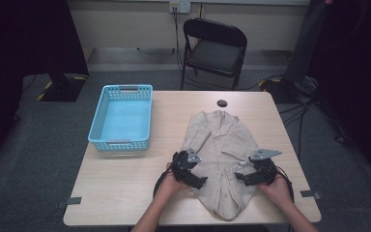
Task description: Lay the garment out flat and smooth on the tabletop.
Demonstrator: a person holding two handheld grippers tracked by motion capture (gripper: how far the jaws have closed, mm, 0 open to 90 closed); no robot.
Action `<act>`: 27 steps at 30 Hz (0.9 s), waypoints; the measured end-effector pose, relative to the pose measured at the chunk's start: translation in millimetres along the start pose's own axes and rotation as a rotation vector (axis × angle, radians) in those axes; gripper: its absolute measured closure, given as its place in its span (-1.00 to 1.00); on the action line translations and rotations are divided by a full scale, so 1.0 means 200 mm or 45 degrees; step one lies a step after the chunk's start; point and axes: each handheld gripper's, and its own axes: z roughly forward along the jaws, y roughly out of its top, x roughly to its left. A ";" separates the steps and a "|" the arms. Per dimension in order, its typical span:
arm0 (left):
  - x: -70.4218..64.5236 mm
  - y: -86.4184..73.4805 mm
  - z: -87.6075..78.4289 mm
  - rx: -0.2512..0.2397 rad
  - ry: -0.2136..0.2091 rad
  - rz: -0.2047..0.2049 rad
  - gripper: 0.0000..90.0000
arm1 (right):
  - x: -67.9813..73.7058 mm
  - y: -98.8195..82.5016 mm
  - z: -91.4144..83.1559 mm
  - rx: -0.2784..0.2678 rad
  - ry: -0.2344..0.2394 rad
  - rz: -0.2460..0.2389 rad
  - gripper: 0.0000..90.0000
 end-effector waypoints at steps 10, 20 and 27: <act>0.00 0.00 0.00 0.000 0.000 0.000 -1.00 | -0.05 0.15 0.00 -0.083 -0.012 -0.015 -0.30; 0.00 0.00 0.00 0.000 -0.001 0.000 -1.00 | -0.14 0.16 0.14 -0.040 -0.045 0.038 0.06; 0.00 0.00 0.00 0.000 0.000 0.000 -1.00 | -0.13 0.16 0.15 -0.048 -0.028 0.026 0.55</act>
